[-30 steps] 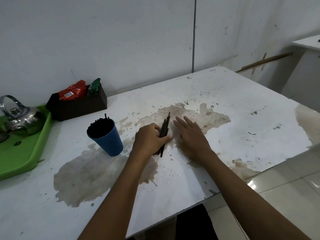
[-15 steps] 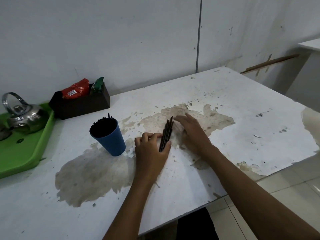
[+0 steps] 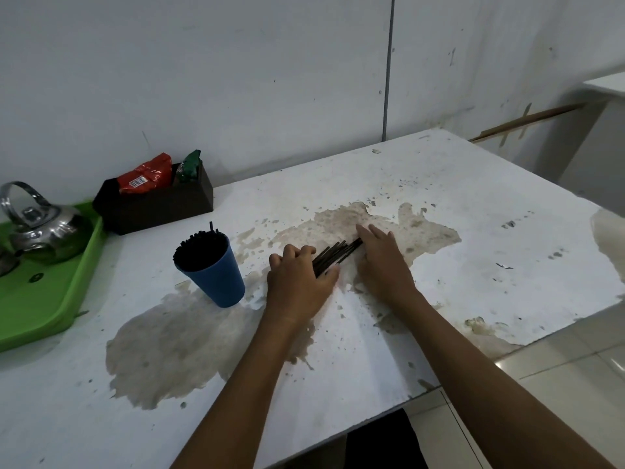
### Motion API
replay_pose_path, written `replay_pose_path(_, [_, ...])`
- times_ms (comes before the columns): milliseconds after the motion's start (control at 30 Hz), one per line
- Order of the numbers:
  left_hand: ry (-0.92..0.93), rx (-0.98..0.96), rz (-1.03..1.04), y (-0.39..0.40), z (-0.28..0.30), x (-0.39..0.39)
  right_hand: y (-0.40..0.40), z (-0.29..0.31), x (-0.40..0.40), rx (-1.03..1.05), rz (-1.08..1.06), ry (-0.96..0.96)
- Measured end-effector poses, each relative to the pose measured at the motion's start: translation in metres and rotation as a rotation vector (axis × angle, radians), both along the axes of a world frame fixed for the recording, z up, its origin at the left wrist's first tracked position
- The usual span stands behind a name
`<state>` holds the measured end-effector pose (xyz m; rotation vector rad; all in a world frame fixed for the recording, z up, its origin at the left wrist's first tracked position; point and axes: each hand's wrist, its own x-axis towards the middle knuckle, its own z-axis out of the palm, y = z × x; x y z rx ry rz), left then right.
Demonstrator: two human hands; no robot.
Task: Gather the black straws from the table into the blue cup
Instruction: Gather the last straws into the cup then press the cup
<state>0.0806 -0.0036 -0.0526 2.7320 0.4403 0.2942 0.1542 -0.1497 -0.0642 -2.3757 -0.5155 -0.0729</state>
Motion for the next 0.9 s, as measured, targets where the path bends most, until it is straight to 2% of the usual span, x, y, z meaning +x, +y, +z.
replay_pose_path(100, [0.024, 0.075, -0.016, -0.009, 0.001, 0.005, -0.002, -0.006, 0.005, 0.137, 0.026, 0.084])
replay_pose_path(200, [0.008, 0.066, -0.005, -0.013, -0.001, 0.009, -0.006, -0.004, 0.004, 0.337, 0.033, 0.120])
replay_pose_path(333, [0.027, 0.064, 0.013, -0.016, -0.002, 0.013, -0.007, 0.000, 0.003, 0.408, 0.044, 0.079])
replay_pose_path(500, [0.045, 0.005, -0.014, -0.009, 0.007, 0.018, -0.010, 0.001, 0.005, 0.573, -0.003, 0.141])
replay_pose_path(633, [0.134, 0.031, -0.022, -0.002, 0.007, 0.028, -0.011, -0.002, 0.009, 0.549, -0.064, 0.125])
replay_pose_path(900, [0.179, 0.303, -0.100, -0.010, 0.005, 0.022, -0.012, -0.003, 0.008, 0.537, -0.089, 0.111])
